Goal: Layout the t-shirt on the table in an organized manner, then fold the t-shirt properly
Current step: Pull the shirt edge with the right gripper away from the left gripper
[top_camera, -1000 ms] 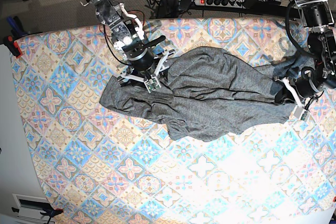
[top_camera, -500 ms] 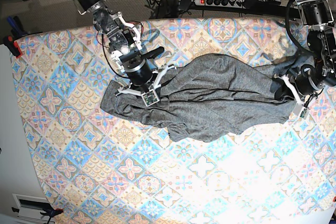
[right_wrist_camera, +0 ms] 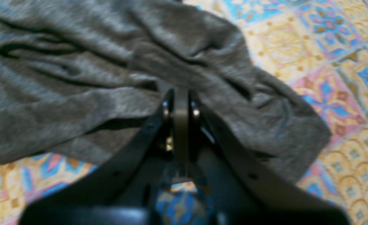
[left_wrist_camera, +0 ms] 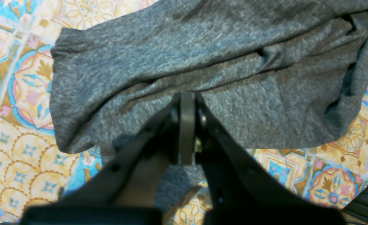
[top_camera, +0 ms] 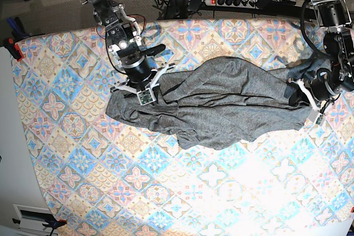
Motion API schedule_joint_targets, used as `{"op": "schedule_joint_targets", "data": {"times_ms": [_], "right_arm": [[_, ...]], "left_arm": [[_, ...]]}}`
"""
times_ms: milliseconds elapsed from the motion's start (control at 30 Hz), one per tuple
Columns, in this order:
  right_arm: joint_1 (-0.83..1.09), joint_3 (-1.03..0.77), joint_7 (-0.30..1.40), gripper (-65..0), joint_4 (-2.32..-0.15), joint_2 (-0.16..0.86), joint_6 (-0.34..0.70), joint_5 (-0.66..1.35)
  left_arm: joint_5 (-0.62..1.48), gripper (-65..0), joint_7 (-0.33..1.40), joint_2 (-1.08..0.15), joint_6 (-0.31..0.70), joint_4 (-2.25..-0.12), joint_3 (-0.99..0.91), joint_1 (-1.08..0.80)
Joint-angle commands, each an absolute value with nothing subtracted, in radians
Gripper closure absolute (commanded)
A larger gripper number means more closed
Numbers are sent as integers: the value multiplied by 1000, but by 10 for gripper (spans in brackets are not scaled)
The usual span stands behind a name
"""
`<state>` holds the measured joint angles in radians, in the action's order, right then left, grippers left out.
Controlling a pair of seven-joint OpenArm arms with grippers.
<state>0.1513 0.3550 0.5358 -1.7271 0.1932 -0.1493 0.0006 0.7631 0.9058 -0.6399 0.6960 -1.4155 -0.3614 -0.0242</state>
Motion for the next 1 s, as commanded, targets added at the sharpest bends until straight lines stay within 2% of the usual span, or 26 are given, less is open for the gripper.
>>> {"op": "schedule_joint_targets", "data": {"times_ms": [0,33,100,167,433,767,967], "right_arm": [[140,354,510,-148,-1750,191,-147,1],[140,358,510,-221,-1750,189,-147,1],[140,363,509,-321,-1750,194,-142,1],[140,363,503,-353,-1750,194,-142,1],[134,360,503,-263,-1699,194,-140,2],[133,360,503,-267,-1586,194,-139,2],[31,363,503,-261,-1521,194,-139,2]], "left_arm": [[780,0,889,-662,698,-1431,-369,-8],[780,0,889,-662,698,-1431,-367,-8],[780,0,889,-662,698,-1431,-367,-10],[780,0,889,-662,698,-1431,-367,-12],[780,0,889,-662,698,-1431,-371,-31],[782,0,891,-662,698,-1431,-371,-31],[782,0,891,-662,698,-1431,-371,-31]]}}
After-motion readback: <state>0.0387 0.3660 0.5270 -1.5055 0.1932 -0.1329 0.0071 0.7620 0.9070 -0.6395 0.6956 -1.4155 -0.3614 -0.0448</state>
